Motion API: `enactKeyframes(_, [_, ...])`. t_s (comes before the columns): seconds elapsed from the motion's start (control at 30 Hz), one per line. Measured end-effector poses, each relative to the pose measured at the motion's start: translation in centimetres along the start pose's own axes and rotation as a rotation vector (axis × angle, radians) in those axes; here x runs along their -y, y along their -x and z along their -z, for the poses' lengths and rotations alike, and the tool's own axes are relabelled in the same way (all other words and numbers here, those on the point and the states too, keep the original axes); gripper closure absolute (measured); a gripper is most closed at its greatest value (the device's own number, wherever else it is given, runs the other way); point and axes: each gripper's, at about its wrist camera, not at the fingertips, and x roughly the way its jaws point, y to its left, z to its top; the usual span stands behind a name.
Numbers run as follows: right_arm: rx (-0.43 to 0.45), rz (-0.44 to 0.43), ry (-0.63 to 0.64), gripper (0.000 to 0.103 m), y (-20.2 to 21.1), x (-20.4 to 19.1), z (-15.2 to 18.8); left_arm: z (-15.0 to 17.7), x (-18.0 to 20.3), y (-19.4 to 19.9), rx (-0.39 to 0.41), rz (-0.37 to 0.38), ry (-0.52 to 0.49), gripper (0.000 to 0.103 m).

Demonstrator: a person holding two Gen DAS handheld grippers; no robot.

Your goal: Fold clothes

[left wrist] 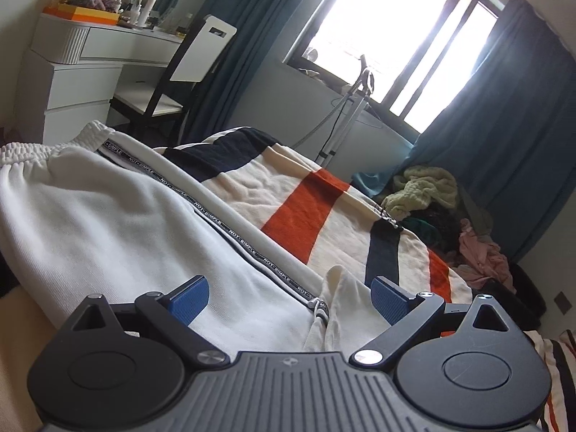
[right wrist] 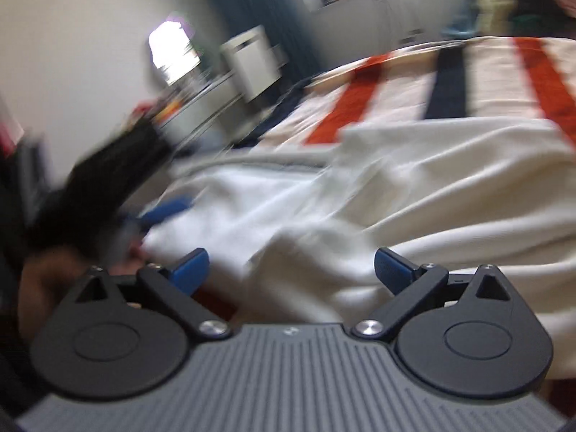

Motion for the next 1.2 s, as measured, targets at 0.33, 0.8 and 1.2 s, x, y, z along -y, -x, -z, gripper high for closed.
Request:
enactKeyframes(0.33, [-0.003, -0.013, -0.106, 0.033, -4.7, 5.2, -6.1, 0.8, 0.8, -1.2, -0.01, 0.028, -0.058, 0.006])
enactKeyframes(0.8, [0.034, 0.049, -0.003, 0.092, -5.6, 5.3, -8.0, 2.6, 3.0, -2.3, -0.06, 0.246, -0.178, 0.009])
enactKeyframes(1.2, [0.321, -0.01, -0.008, 0.092, 2.3, 5.7, -9.7, 6.0, 5.6, -3.8, -0.171, 0.443, -0.265, 0.01])
